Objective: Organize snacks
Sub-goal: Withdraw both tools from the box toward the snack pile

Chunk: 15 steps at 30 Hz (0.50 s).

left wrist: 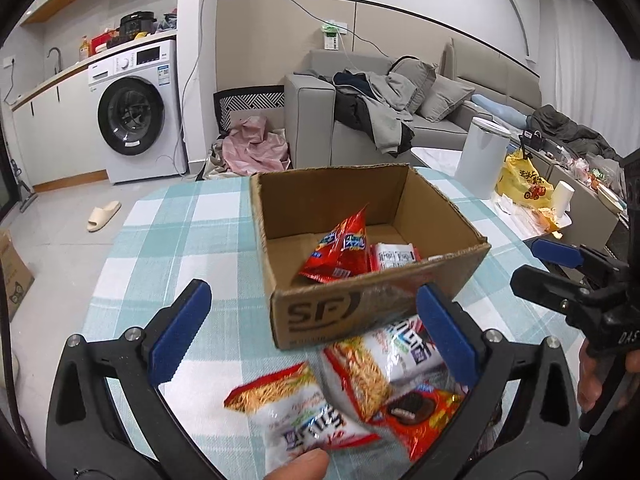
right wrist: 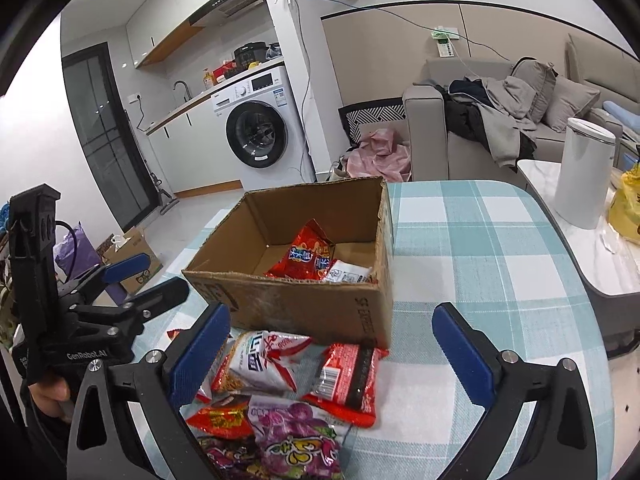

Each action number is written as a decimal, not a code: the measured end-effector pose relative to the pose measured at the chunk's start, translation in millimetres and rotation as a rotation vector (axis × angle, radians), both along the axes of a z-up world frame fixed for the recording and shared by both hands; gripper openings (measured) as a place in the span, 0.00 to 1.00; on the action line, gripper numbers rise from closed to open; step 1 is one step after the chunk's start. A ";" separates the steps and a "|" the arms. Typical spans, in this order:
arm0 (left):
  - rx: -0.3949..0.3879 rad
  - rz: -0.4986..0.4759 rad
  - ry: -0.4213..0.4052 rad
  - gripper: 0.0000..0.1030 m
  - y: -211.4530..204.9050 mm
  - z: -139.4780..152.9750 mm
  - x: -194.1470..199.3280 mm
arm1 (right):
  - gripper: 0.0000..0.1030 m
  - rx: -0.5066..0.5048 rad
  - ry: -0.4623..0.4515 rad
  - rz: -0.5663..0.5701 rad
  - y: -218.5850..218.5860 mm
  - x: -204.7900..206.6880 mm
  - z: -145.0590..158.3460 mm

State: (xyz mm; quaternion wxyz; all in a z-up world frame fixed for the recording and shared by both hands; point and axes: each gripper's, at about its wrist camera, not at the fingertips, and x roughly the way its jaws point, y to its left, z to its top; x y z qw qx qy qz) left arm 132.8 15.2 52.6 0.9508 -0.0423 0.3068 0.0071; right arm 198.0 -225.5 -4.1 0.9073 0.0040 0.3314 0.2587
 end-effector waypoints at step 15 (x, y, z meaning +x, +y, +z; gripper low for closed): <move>-0.017 0.037 0.026 0.99 19.1 -10.4 -39.2 | 0.99 -0.029 0.033 -0.008 -8.5 -18.9 -14.4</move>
